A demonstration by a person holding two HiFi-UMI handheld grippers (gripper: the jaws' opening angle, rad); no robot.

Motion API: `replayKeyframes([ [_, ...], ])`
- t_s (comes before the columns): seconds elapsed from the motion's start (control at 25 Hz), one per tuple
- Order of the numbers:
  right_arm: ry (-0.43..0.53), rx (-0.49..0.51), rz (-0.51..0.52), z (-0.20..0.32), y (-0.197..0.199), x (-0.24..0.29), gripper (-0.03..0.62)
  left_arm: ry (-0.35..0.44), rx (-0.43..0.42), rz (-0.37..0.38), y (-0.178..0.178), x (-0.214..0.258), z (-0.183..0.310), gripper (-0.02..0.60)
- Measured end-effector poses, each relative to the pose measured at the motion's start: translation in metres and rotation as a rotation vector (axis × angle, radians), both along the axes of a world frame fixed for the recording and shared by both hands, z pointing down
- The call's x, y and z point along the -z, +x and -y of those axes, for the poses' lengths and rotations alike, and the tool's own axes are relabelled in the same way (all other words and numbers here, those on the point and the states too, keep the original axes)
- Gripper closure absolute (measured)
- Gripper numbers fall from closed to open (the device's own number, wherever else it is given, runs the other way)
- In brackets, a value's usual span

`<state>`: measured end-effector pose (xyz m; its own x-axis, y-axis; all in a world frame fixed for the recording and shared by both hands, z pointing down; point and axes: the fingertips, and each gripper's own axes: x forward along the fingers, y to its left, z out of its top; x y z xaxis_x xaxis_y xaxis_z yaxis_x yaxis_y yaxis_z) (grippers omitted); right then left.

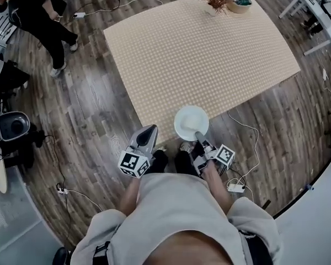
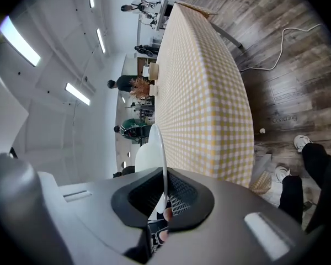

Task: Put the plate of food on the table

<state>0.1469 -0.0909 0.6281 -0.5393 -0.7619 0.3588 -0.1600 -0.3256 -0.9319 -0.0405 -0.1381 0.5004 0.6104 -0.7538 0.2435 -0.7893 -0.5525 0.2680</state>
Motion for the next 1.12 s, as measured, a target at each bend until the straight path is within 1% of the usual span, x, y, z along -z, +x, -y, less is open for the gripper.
replayKeyframes([
  [0.08,-0.016,0.001,-0.004,-0.005,0.000,-0.008,0.583,-0.025,-0.009,-0.002,-0.001,-0.009,-0.001,0.571],
  [0.2,-0.036,0.003,0.002,0.010,0.013,-0.020,0.584,-0.052,-0.017,0.005,0.012,-0.022,0.010,0.572],
  [0.32,-0.038,0.000,0.007,-0.001,0.023,-0.028,0.583,-0.077,-0.022,0.012,0.020,-0.033,-0.002,0.571],
  [0.4,-0.039,0.004,0.001,-0.006,0.023,-0.034,0.583,-0.092,-0.024,0.016,0.020,-0.041,-0.007,0.572],
  [0.56,-0.055,0.009,0.000,0.021,0.020,-0.054,0.584,-0.129,-0.017,0.019,0.013,-0.059,0.018,0.572],
  [0.88,-0.045,0.016,-0.008,0.021,0.021,-0.061,0.583,-0.145,-0.007,0.017,0.009,-0.067,-0.002,0.572],
  [1.0,-0.035,0.041,-0.023,0.036,0.019,-0.060,0.583,-0.152,0.002,0.012,0.006,-0.069,0.000,0.572],
  [1.12,-0.002,0.059,-0.025,0.051,0.015,-0.054,0.583,-0.148,0.012,0.008,0.001,-0.067,-0.005,0.571],
])
